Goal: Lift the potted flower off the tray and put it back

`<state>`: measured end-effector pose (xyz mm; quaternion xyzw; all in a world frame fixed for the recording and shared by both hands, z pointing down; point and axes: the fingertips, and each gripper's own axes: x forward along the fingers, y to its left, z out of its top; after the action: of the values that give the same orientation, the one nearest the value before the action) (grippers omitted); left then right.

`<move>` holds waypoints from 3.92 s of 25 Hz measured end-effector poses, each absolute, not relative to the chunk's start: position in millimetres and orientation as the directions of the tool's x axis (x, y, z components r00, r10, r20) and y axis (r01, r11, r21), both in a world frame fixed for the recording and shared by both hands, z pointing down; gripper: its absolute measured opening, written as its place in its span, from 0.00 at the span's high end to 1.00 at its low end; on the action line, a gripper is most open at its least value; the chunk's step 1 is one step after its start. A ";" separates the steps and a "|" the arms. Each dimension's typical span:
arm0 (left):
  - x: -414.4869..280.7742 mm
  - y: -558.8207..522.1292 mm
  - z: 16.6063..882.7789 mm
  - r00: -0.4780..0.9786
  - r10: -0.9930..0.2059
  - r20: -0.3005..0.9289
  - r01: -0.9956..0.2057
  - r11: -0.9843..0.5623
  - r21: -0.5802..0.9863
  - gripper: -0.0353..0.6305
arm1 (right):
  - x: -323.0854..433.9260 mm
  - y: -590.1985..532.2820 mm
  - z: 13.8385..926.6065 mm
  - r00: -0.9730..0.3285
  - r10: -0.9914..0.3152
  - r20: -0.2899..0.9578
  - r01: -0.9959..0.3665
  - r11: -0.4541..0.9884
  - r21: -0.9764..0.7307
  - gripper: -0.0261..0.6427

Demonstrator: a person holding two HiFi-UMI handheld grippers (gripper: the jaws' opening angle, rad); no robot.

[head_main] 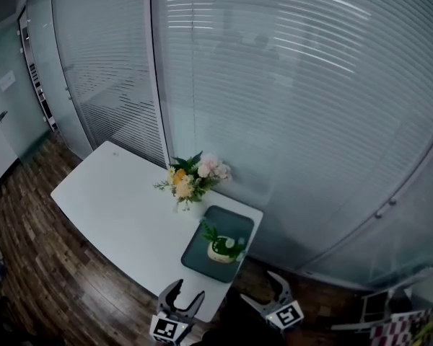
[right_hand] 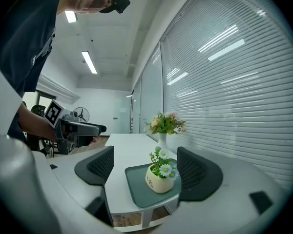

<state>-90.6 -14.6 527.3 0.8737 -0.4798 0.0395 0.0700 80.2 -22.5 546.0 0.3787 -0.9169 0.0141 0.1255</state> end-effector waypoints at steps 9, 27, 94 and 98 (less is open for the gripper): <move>-84.9 -47.7 550.1 0.556 -0.807 0.196 -0.829 -0.556 0.062 0.54 | 72.8 -54.4 569.6 -0.699 -0.642 0.316 -0.665 0.745 0.041 0.41; -80.9 -108.6 624.0 0.595 -0.749 0.290 -0.795 -0.601 0.079 0.54 | 72.0 -109.1 658.0 -0.705 -0.525 0.477 -0.600 0.800 -0.006 0.41; -27.2 -151.1 755.9 0.692 -0.403 0.599 -0.544 -0.837 0.065 0.53 | 28.8 -161.0 752.1 -0.792 -0.121 0.598 -0.237 0.964 -0.118 0.37; -26.7 -153.7 752.6 0.685 -0.390 0.616 -0.543 -0.837 0.074 0.53 | 29.2 -160.0 752.2 -0.789 -0.117 0.603 -0.231 0.966 -0.115 0.37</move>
<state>-26.7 -153.7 752.6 0.9091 -0.2563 0.3032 0.1262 29.2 -160.0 752.2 0.0926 -0.9414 0.0916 0.3111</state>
